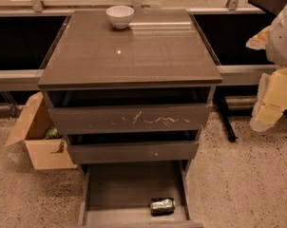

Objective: Pick green can from bottom drawer and place on counter

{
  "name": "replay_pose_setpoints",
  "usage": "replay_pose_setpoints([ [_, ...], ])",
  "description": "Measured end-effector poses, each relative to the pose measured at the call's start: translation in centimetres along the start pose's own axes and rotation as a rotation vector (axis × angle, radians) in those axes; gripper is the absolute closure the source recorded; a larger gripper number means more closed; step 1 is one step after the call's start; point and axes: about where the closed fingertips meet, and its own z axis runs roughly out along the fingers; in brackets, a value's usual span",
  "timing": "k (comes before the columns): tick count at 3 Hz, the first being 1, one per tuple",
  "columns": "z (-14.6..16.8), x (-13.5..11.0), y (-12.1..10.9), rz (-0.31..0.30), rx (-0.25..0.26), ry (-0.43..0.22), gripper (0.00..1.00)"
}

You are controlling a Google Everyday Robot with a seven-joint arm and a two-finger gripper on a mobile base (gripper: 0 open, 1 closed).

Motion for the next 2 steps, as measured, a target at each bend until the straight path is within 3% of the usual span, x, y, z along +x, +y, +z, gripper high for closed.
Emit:
replay_pose_setpoints([
  [1,0.0,0.0,0.0,0.0,0.0,0.0,0.0],
  [2,2.3,0.5,0.0,-0.016,-0.022,-0.049,0.0],
])
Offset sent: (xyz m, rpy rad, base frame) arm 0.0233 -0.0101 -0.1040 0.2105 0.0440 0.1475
